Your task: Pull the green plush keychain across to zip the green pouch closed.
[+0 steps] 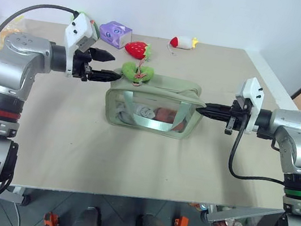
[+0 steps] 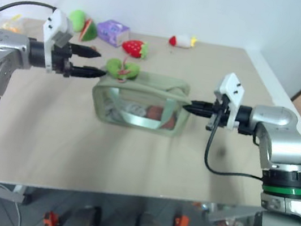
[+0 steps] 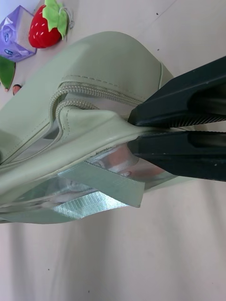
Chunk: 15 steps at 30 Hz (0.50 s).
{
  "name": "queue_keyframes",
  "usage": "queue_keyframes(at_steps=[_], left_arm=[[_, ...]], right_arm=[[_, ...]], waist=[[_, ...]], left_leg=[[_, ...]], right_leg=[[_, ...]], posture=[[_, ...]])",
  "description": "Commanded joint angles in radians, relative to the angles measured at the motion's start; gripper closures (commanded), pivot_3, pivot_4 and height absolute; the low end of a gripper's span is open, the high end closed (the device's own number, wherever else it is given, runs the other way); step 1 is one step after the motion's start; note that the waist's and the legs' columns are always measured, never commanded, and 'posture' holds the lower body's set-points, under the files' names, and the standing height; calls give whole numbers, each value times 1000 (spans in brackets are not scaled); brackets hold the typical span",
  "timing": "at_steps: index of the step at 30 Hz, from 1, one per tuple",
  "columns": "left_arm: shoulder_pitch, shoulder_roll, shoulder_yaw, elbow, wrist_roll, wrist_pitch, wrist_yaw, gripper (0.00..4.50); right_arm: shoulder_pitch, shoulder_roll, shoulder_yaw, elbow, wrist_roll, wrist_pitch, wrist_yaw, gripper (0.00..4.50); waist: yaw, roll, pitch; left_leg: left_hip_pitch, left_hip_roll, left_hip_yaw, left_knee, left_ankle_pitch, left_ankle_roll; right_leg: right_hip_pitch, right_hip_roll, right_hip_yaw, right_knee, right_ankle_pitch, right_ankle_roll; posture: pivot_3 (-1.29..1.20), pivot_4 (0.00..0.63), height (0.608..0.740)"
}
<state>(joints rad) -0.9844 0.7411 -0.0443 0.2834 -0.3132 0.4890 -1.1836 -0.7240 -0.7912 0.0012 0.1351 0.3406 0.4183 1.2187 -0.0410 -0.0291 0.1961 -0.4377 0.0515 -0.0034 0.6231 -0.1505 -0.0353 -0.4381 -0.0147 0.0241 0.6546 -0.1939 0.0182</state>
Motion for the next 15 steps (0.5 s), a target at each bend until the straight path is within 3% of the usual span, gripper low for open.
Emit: queue_keyframes(at_steps=[1,7,15], left_arm=[[-1,57,46,-48,-20,15,-23,1167],[100,104,93,-107,-103,91,-79,1167],[214,63,74,-183,-153,156,-52,1167]], right_arm=[[-24,-2,-11,-42,14,-3,0,4500],[-20,-6,-15,-47,14,0,0,4500],[-29,-4,-8,-41,9,-1,1,4500]], waist=[[-2,0,0],[-4,0,0],[-4,0,0]], left_leg=[[0,0,0,0,0,0],[0,0,0,-2,0,0],[0,0,1,0,0,0]], right_leg=[[0,0,0,0,0,0],[-1,0,0,0,-1,0],[0,0,0,0,-1,0]], posture=[[0,150,740],[0,150,740],[0,150,740]])
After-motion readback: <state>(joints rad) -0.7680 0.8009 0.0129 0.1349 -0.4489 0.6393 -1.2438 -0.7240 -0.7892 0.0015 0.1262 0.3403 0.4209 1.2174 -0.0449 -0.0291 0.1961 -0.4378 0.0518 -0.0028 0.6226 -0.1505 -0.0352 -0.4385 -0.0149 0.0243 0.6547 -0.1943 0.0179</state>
